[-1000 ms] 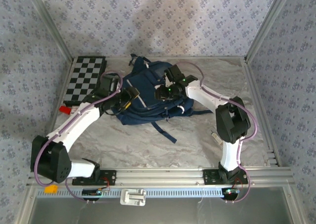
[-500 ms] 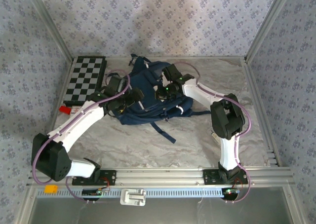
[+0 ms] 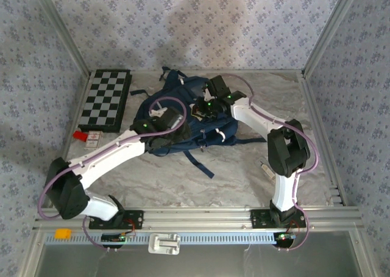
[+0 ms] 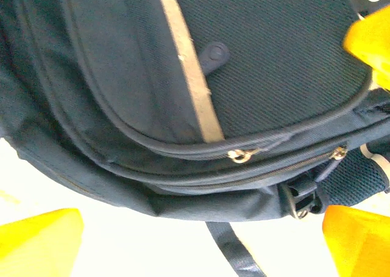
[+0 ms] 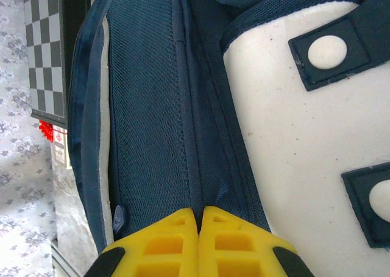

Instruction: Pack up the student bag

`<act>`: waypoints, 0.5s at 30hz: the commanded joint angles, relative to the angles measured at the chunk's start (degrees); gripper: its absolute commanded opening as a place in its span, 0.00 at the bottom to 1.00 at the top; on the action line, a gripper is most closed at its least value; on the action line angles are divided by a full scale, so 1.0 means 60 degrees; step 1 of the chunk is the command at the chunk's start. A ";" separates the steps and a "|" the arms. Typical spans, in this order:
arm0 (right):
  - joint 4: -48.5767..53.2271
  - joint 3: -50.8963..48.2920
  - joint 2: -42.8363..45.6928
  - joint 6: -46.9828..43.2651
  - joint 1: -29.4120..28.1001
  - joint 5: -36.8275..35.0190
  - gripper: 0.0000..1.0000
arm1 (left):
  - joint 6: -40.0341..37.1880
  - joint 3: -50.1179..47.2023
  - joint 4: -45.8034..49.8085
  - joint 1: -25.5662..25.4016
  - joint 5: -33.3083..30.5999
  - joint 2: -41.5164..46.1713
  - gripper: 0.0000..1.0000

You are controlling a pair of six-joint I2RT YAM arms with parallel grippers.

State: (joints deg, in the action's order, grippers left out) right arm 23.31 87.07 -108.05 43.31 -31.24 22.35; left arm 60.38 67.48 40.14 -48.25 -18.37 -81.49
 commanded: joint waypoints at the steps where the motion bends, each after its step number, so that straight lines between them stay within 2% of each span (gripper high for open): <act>1: -0.0992 -0.0087 0.0807 0.0755 0.0011 0.0395 0.00 | 0.0821 0.0630 0.0507 -0.0511 -0.1479 -0.0511 1.00; 6: -0.1205 -0.0285 0.0870 0.0919 0.0037 0.0394 0.00 | 0.1465 0.1071 0.0475 -0.0645 -0.1609 -0.1355 1.00; 10: -0.1313 -0.0367 0.0955 0.0969 0.0050 0.0379 0.00 | 0.2130 0.1560 0.1012 -0.0748 -0.2294 -0.1990 1.00; 15: -0.1547 -0.0512 0.0986 0.1140 0.0090 0.0391 0.00 | 0.2737 0.1631 0.0789 -0.0745 -0.2918 -0.2426 1.00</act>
State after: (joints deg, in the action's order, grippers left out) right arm 18.79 83.96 -106.26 48.10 -31.11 22.37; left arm 73.12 75.24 43.27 -52.29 -30.92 -95.00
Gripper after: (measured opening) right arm 0.052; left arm 0.994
